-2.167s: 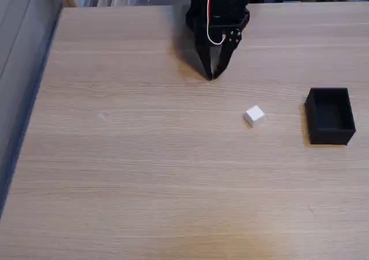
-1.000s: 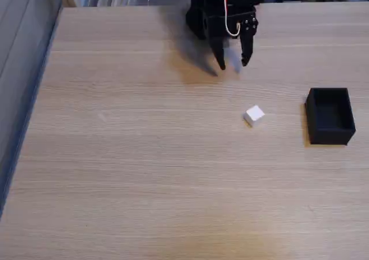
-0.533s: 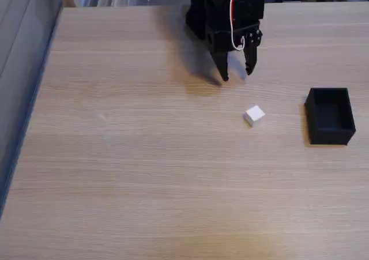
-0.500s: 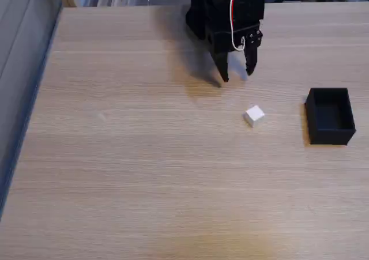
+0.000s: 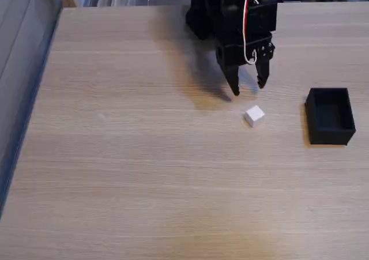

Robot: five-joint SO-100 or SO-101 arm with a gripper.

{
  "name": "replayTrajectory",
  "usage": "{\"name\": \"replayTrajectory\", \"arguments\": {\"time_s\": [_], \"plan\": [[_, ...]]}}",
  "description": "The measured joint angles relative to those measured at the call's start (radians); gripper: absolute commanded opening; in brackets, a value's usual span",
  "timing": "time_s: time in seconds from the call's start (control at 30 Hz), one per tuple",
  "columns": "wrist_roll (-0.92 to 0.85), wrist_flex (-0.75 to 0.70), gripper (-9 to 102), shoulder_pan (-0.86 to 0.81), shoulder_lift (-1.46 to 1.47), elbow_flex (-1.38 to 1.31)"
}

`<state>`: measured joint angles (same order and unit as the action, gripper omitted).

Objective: Pick a white block and place it in the black box.

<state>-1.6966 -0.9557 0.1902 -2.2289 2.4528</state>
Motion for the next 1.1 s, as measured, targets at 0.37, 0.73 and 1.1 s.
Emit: {"name": "replayTrajectory", "arguments": {"time_s": [0.37,0.73,1.1], "plan": [[0.034,0.034,25,0.014,0.167,-0.118],[0.044,0.081,25,0.015,0.285,-0.181],[0.041,0.118,25,0.011,0.388,-0.238]]}}
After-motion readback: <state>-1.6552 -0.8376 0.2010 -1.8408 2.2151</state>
